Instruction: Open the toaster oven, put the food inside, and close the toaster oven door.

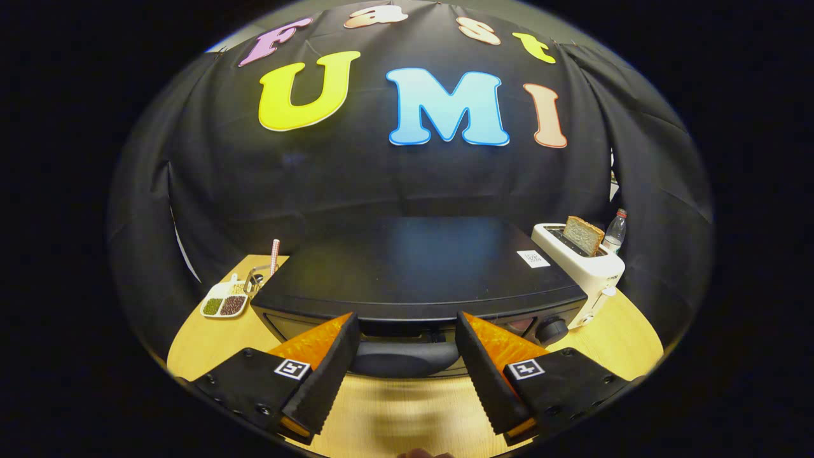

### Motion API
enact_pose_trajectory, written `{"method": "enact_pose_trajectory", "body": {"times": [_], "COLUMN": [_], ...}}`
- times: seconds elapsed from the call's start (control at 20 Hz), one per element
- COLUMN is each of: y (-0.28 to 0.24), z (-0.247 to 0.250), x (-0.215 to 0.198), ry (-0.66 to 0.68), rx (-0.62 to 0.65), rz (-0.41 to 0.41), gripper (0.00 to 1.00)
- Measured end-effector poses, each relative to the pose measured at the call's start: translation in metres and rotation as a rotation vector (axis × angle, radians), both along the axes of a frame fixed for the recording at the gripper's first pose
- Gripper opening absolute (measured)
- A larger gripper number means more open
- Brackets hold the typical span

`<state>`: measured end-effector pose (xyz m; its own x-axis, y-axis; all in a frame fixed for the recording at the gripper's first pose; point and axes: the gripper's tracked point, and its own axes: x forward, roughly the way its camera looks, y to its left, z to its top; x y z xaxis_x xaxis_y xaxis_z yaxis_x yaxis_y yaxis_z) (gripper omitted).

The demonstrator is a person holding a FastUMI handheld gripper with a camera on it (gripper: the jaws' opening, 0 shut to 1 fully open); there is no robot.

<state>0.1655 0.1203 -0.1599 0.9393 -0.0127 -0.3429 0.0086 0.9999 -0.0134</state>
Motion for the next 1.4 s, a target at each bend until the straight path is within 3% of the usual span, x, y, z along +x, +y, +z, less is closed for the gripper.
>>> {"method": "enact_pose_trajectory", "body": {"times": [0.3, 1.0, 1.25, 1.4], "y": [0.003, 0.003, -0.006, -0.025], "z": [-0.008, -0.053, -0.128, -0.146], "x": [-0.010, -0.088, -0.138, -0.157], "ry": [0.073, 0.213, 0.487, 0.547], "rx": [-0.022, -0.048, 0.009, 0.011], "rz": [0.022, 0.037, 0.029, 0.021], "gripper": [0.99, 0.98, 0.97, 0.97]}}
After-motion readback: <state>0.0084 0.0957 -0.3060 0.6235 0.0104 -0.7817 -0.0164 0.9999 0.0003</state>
